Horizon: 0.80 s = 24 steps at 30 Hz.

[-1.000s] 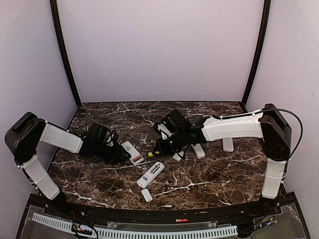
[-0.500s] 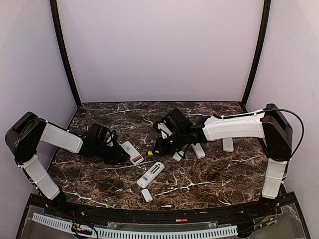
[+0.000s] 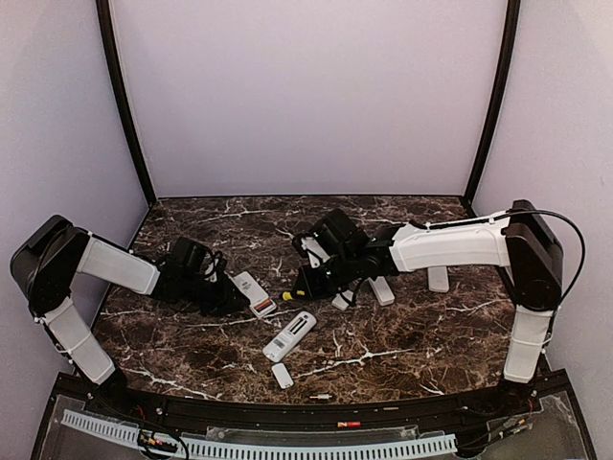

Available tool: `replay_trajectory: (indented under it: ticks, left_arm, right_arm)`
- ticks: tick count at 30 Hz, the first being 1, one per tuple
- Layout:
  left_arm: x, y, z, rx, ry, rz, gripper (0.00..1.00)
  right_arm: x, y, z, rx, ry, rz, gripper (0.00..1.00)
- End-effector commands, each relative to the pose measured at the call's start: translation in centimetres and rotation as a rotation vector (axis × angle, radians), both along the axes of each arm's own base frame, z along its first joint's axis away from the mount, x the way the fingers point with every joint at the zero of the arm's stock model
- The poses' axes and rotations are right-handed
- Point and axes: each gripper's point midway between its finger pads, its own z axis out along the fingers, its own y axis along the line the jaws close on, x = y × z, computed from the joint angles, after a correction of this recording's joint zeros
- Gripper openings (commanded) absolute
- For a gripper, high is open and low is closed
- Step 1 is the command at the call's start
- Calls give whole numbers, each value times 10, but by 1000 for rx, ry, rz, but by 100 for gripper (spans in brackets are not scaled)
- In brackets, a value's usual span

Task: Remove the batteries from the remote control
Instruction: Remove the battery from the remote control without the battery cover.

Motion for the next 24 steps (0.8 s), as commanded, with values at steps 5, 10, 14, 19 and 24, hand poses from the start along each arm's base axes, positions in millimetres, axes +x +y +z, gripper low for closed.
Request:
replay_trajectory:
  ticks: [5,10,14,19,24]
  left_arm:
    - [-2,4,-5,22,21,-4,23]
    - [-2,3,-5,21,22,-6,22]
    - [-1,3,-5,22,21,-6,22]
    - [-1,3,-5,20,21,-6,21]
    - [-2,3,-6,20,26,-6,20]
  right_arm:
    - [0,2,0,-8,-27,5,0]
    - [1,-1,-8,-34,-24,3,0]
    - [0,-1,-12,-47,-22,5,0]
    - [-2,1,-16,-48,-12,21,0]
    - [-7,6,-14,-36,-11,48,0]
